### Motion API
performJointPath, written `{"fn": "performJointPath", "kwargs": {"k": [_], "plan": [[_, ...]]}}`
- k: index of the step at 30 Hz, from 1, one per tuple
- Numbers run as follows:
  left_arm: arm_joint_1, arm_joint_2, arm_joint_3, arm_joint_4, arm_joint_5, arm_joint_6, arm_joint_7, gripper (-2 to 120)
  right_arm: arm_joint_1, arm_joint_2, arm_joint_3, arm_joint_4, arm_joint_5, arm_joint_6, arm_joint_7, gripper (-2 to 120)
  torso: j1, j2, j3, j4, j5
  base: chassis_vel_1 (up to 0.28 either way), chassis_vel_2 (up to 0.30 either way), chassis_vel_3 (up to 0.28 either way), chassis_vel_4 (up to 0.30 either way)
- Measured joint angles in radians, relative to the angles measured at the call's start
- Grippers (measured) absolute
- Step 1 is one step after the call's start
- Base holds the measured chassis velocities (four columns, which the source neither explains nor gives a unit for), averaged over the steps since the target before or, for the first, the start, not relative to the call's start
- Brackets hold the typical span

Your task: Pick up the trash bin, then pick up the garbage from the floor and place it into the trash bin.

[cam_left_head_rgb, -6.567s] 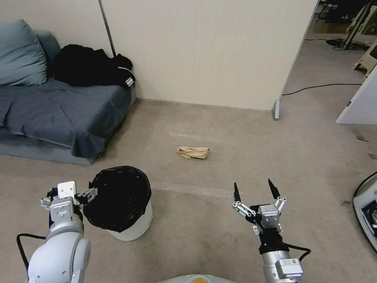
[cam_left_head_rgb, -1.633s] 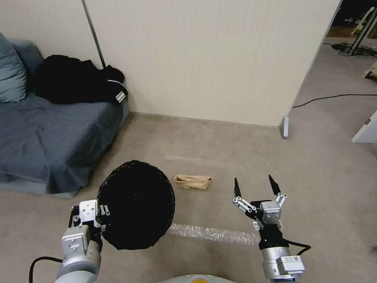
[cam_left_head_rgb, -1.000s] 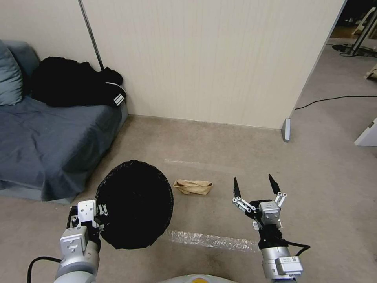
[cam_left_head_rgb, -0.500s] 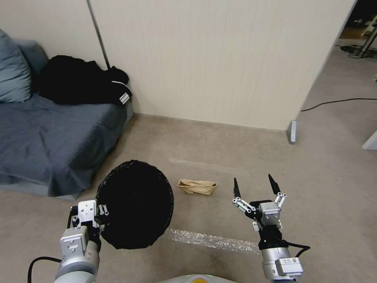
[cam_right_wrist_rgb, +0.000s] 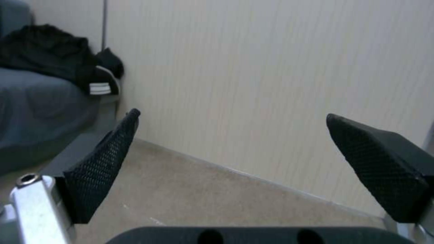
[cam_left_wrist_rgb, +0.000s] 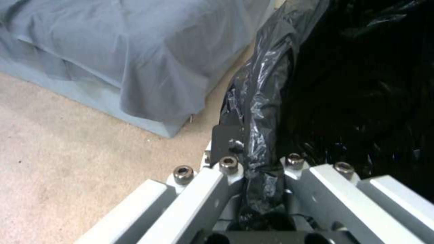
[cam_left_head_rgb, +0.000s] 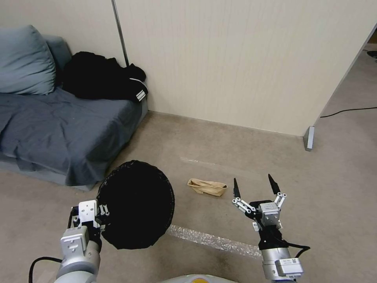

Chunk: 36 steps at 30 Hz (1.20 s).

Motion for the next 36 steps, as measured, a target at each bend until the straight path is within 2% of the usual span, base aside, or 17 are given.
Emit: {"fn": "performJointPath", "kwargs": {"k": [2,3,6,7,10,11,14,15,18,19,23,28,36], "plan": [[0.001,0.0,0.0,0.003,0.001,-0.007,0.011,1,0.035,-0.056,0.012,-0.021,0.001,-0.021,-0.016,100,0.0,0.0,0.0,0.0,0.0001,0.0,0.0,0.0,0.0],[0.001,0.0,0.0,0.003,0.001,-0.007,0.011,1,0.035,-0.056,0.012,-0.021,0.001,-0.021,-0.016,100,0.0,0.0,0.0,0.0,0.0001,0.0,0.0,0.0,0.0],[-0.003,0.0,0.002,0.01,0.006,-0.015,0.023,1,0.118,-0.158,0.025,-0.073,0.014,-0.064,-0.062,100,0.0,0.0,0.0,0.0,0.0002,0.0,0.0,0.0,0.0],[-0.003,0.0,0.002,0.01,0.006,-0.015,0.023,1,0.118,-0.158,0.025,-0.073,0.014,-0.064,-0.062,100,0.0,0.0,0.0,0.0,0.0002,0.0,0.0,0.0,0.0],[-0.004,-0.001,0.002,0.016,0.019,-0.019,0.041,1,0.22,-0.253,0.016,-0.156,0.015,-0.085,-0.105,100,0.0,0.0,0.0,-0.0001,0.0004,0.0,0.0,0.0,0.0],[-0.004,-0.001,0.002,0.016,0.019,-0.019,0.041,1,0.22,-0.253,0.016,-0.156,0.015,-0.085,-0.105,100,0.0,0.0,0.0,-0.0001,0.0004,0.0,0.0,0.0,0.0],[-0.006,-0.007,0.001,0.022,0.034,-0.021,0.044,1,0.317,-0.357,-0.025,-0.26,0.006,-0.088,-0.128,100,0.0,0.0,0.0,0.0001,0.0004,0.0,0.0,0.0,0.0],[-0.006,-0.007,0.001,0.022,0.034,-0.021,0.044,1,0.317,-0.357,-0.025,-0.26,0.006,-0.088,-0.128,100,0.0,0.0,0.0,0.0001,0.0004,0.0,0.0,0.0,0.0],[-0.009,-0.017,0.006,0.031,0.055,-0.02,0.044,1,0.402,-0.467,-0.073,-0.35,-0.017,-0.082,-0.155,100,0.0,0.0,0.0,0.0002,0.0002,0.0,0.0,0.0,0.0],[-0.009,-0.017,0.006,0.031,0.055,-0.02,0.044,1,0.402,-0.467,-0.073,-0.35,-0.017,-0.082,-0.155,100,0.0,0.0,0.0,0.0002,0.0002,0.0,0.0,0.0,0.0],[-0.013,-0.026,0.013,0.043,0.073,-0.018,0.043,1,0.504,-0.569,-0.159,-0.49,-0.053,-0.071,-0.19,100,0.0,0.0,0.0,0.0001,0.0001,0.0,0.0,0.0,0.0],[-0.018,-0.026,0.016,0.053,0.079,-0.015,0.042,1,0.605,-0.596,-0.24,-0.614,-0.09,-0.054,-0.224,100,0.0,0.0,0.0,-0.0001,0.0002,0.0,0.0,0.0,0.0],[-0.019,-0.025,0.026,0.056,0.086,-0.011,0.042,1,0.759,-0.585,-0.362,-0.77,-0.143,-0.032,-0.26,100,0.0,0.0,0.0,0.0002,-0.0001,0.0,0.0,0.0,0.0]]}}
